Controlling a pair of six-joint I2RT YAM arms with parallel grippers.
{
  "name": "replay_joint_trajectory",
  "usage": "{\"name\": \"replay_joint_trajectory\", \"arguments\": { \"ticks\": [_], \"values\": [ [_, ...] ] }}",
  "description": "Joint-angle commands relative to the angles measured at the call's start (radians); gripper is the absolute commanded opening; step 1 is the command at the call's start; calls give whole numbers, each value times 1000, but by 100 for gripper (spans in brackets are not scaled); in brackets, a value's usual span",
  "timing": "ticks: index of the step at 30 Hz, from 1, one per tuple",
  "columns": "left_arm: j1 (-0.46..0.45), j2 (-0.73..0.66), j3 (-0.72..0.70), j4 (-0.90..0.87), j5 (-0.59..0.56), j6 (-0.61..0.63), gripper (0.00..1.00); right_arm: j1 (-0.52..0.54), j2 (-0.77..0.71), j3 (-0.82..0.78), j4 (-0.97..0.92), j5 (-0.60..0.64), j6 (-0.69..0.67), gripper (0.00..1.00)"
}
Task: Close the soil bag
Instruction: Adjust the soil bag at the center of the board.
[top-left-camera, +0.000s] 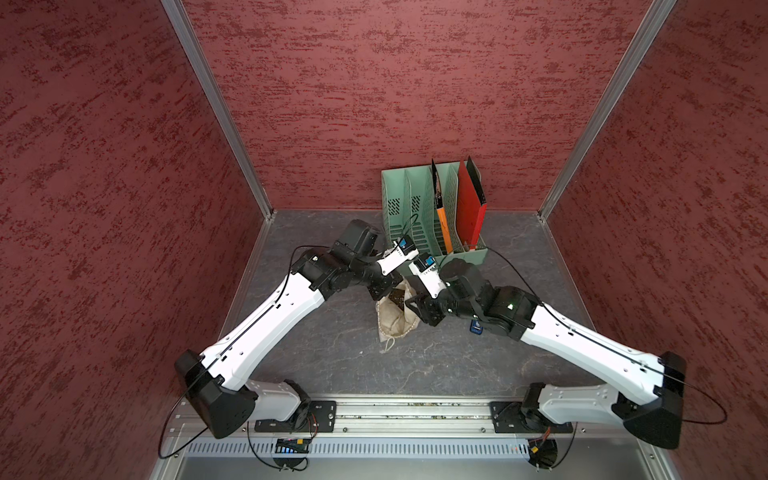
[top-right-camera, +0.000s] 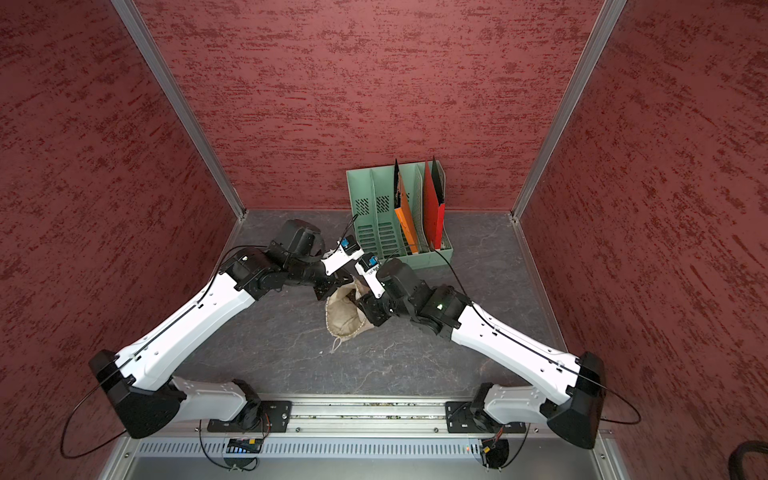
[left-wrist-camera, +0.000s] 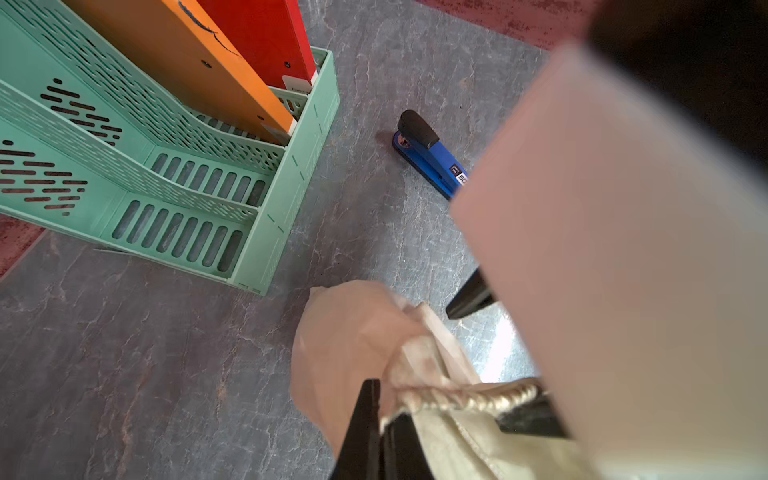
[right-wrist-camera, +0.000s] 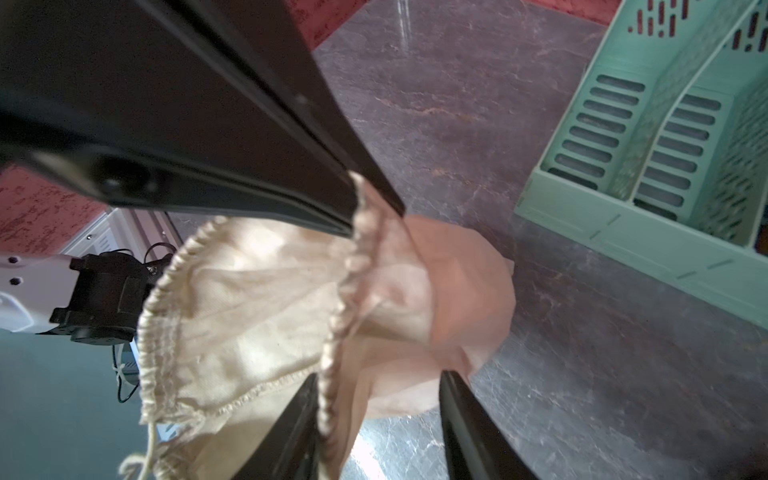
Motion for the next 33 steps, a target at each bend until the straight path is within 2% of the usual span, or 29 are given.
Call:
{"name": "replay_joint_trajectory", "arguments": {
  "ticks": [1, 9, 17, 19, 21, 23, 28, 33],
  "values": [
    [-12, -22, -13, 41, -16, -71, 0, 0, -27, 17, -86, 73, 146, 50],
    [-40, -7, 0, 70, -91, -162, 0, 49, 30, 71, -193, 65, 254, 51],
    [-41, 20, 44, 60, -192, -259, 0, 75, -17, 24, -227, 63, 299, 48],
    [-40, 20, 51, 55, -211, -273, 0, 75, -42, 8, -236, 83, 298, 35],
    [-39, 15, 55, 47, -222, -280, 0, 75, -68, -3, -240, 117, 280, 14],
    [-38, 3, 57, 43, -224, -287, 0, 75, -93, 6, -258, 163, 249, 0],
    [-38, -34, 85, 25, -223, -347, 0, 74, -110, 89, -333, 267, 112, 0],
    [-48, -62, 88, 12, -199, -432, 0, 49, -112, 145, -347, 266, -1, 0]
  ]
}}
